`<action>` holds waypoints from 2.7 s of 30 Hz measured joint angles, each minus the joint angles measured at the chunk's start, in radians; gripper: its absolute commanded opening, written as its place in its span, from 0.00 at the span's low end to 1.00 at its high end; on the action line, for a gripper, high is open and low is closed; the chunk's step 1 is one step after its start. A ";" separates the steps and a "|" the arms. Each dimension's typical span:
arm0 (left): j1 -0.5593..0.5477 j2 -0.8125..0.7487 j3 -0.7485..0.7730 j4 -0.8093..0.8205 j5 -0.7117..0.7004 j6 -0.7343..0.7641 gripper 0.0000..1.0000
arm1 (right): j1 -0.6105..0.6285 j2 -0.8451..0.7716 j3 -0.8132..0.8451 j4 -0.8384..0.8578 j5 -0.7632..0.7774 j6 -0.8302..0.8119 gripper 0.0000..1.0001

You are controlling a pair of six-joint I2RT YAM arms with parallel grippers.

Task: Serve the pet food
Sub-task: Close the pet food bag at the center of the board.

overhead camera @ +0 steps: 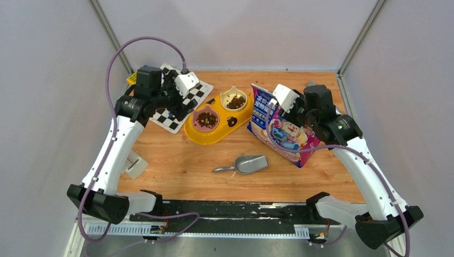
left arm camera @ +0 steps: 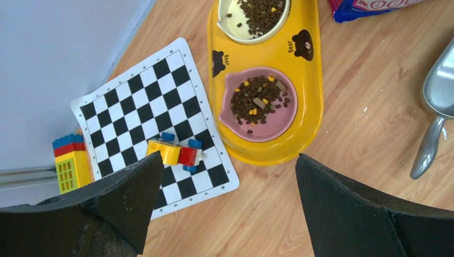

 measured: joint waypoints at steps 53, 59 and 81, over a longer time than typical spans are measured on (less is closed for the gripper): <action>0.014 -0.008 0.000 -0.012 0.045 -0.001 1.00 | 0.107 0.186 0.086 0.150 -0.012 0.119 0.53; 0.014 -0.008 0.000 -0.012 0.046 -0.001 1.00 | 0.117 0.251 0.083 0.204 0.029 0.118 0.06; 0.014 -0.008 0.000 -0.012 0.049 -0.001 1.00 | 0.135 0.285 0.133 0.235 0.027 0.176 0.59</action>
